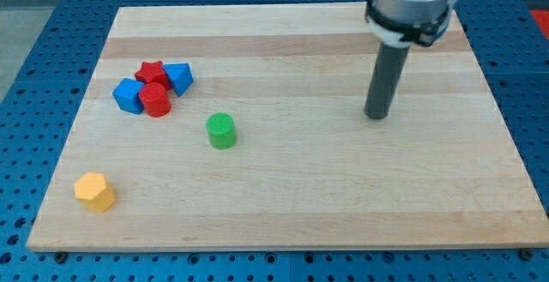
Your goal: Push the green circle to the top left of the green star
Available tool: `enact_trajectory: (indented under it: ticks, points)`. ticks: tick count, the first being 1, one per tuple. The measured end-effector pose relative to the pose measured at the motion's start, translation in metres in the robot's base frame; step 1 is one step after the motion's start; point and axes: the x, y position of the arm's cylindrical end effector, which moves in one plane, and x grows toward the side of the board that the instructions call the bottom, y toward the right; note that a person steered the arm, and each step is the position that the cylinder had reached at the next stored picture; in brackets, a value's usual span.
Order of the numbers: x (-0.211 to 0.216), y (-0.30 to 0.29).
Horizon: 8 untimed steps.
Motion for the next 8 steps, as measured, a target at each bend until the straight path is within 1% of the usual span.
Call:
enact_trajectory:
  ticks: [1, 2, 4, 5, 6, 8]
  points:
    - [0.036, -0.033]
    - [0.054, -0.075]
    - [0.073, -0.173]
    - [0.071, -0.213]
    - [0.057, -0.224]
    - [0.003, -0.211]
